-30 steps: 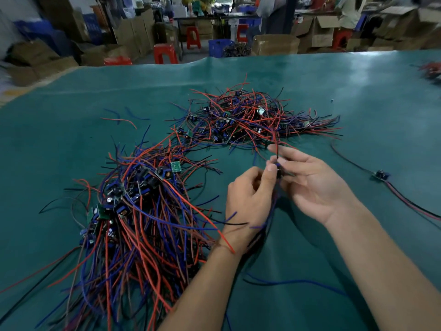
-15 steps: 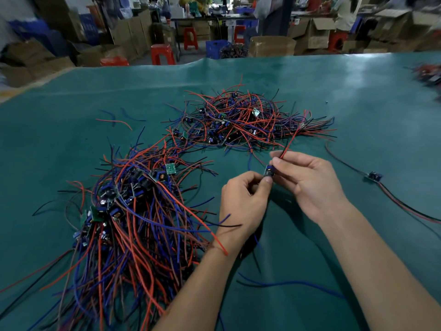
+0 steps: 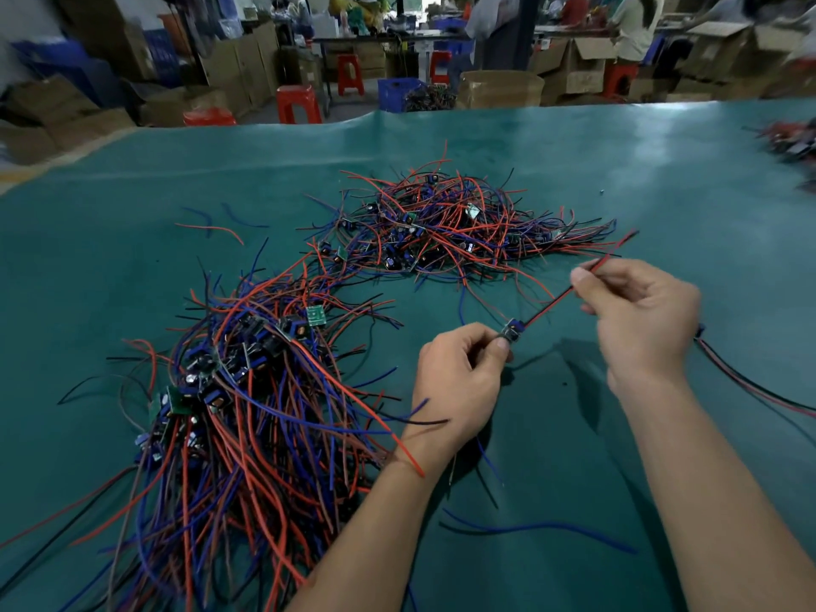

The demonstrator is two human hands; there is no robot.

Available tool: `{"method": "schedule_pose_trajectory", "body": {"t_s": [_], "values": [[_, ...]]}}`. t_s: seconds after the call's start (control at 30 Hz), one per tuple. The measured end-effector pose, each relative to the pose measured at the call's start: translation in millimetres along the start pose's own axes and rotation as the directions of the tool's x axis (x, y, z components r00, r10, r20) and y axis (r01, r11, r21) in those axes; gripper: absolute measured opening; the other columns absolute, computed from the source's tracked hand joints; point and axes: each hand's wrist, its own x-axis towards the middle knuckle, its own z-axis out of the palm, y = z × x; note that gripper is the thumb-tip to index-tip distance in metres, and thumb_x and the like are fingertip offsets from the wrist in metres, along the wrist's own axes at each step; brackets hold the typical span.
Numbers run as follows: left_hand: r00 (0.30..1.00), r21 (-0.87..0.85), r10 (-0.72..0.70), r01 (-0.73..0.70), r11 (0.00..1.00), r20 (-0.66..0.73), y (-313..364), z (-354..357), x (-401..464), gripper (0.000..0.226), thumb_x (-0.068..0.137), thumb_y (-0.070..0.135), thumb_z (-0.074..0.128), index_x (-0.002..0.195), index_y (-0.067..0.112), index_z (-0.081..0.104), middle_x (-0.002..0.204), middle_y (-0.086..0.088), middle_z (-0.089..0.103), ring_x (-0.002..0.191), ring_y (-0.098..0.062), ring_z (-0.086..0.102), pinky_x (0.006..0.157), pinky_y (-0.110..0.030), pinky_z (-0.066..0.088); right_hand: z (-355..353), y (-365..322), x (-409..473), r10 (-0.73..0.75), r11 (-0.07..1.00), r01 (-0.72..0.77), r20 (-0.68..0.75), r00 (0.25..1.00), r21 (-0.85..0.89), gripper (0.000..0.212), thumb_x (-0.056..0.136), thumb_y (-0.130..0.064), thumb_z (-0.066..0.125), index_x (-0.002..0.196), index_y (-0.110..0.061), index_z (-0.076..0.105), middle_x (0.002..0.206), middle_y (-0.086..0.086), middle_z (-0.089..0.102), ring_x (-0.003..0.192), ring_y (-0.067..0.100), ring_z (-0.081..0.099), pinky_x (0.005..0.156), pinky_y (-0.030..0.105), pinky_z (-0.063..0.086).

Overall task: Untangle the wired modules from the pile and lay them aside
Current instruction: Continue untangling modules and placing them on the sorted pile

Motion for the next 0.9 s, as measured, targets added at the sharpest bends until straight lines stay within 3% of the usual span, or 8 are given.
{"method": "schedule_pose_trajectory", "body": {"t_s": [0.17, 0.37, 0.5, 0.57, 0.63, 0.7, 0.77, 0.9], "values": [[1.000, 0.037, -0.003, 0.003, 0.999, 0.020, -3, 1, 1, 0.019, 0.094, 0.017, 0.063, 0.077, 0.012, 0.069, 0.046, 0.011, 0.046, 0.047, -0.006, 0.039, 0.051, -0.020, 0.028, -13, 2, 11, 0.004, 0.996, 0.011, -0.168, 0.986, 0.089, 0.016, 0.087, -0.007, 0.076, 0.081, -0.021, 0.072, 0.063, -0.017, 0.069, 0.060, 0.003, 0.061, 0.059, 0.020, 0.051], [0.999, 0.073, 0.022, -0.024, 0.997, 0.023, -3, 1, 0, 0.020, 0.095, 0.018, 0.062, 0.077, 0.013, 0.069, 0.046, 0.012, 0.047, 0.047, -0.003, 0.041, 0.052, -0.021, 0.028, -15, 9, 17, -0.023, 0.998, 0.045, -0.368, 0.930, 0.051, 0.004, 0.091, -0.011, 0.070, 0.095, -0.009, 0.072, 0.074, -0.001, 0.066, 0.061, 0.007, 0.063, 0.059, 0.022, 0.053], [0.995, -0.028, -0.033, 0.030, 0.999, -0.093, -4, 0, 3, 0.024, 0.097, 0.015, 0.059, 0.075, 0.014, 0.066, 0.046, 0.011, 0.045, 0.045, -0.005, 0.038, 0.049, -0.021, 0.028, -28, 14, 17, -0.113, 0.970, -0.008, -0.479, 0.870, -0.243, 0.015, 0.091, -0.031, 0.062, 0.096, -0.020, 0.072, 0.082, 0.000, 0.070, 0.070, 0.012, 0.065, 0.079, 0.034, 0.057], [0.988, -0.050, -0.049, 0.042, 0.998, -0.145, -5, 2, 4, 0.025, 0.098, 0.015, 0.057, 0.074, 0.020, 0.064, 0.048, 0.014, 0.049, 0.047, -0.005, 0.040, 0.053, -0.027, 0.037, -18, 14, 5, -0.099, 0.945, -0.021, -0.344, 0.934, -0.327, 0.021, 0.091, -0.036, 0.062, 0.087, -0.017, 0.072, 0.078, -0.001, 0.071, 0.072, 0.016, 0.066, 0.076, 0.030, 0.053], [0.985, -0.062, -0.047, 0.037, 0.997, -0.168, -5, 2, 3, 0.025, 0.099, 0.015, 0.056, 0.076, 0.020, 0.064, 0.050, 0.014, 0.051, 0.050, -0.005, 0.042, 0.059, -0.034, 0.046, 1, 6, -8, 0.104, 0.978, -0.114, -0.067, 0.992, -0.174, 0.026, 0.094, -0.033, 0.066, 0.078, -0.013, 0.073, 0.069, -0.001, 0.071, 0.061, 0.016, 0.064, 0.060, 0.032, 0.052], [0.982, -0.068, -0.031, 0.018, 0.998, -0.184, -4, 2, 3, 0.023, 0.099, 0.017, 0.056, 0.078, 0.015, 0.066, 0.055, 0.008, 0.053, 0.055, -0.017, 0.047, 0.063, -0.043, 0.051, 15, -3, -20, 0.233, 0.973, -0.225, 0.270, 0.934, -0.058, 0.020, 0.093, -0.027, 0.072, 0.078, -0.015, 0.077, 0.071, 0.001, 0.074, 0.059, 0.011, 0.062, 0.050, 0.026, 0.047], [0.982, -0.036, 0.004, -0.011, 0.999, -0.188, -5, 1, 4, 0.023, 0.096, 0.021, 0.055, 0.078, 0.010, 0.065, 0.059, 0.000, 0.058, 0.058, -0.025, 0.052, 0.062, -0.046, 0.050, 23, -3, -31, 0.182, 0.982, -0.182, 0.475, 0.861, -0.046, 0.011, 0.090, -0.020, 0.077, 0.079, -0.018, 0.079, 0.076, 0.000, 0.075, 0.064, 0.009, 0.064, 0.050, 0.021, 0.047], [0.988, 0.008, 0.029, -0.028, 1.000, -0.150, -4, 1, 2, 0.027, 0.092, 0.029, 0.055, 0.076, 0.010, 0.067, 0.056, -0.001, 0.060, 0.056, -0.023, 0.054, 0.060, -0.044, 0.049, 24, -2, -36, 0.075, 0.997, -0.079, 0.468, 0.881, -0.012, 0.015, 0.086, -0.012, 0.080, 0.077, -0.023, 0.078, 0.075, 0.005, 0.075, 0.066, 0.009, 0.063, 0.053, 0.022, 0.048]]}}
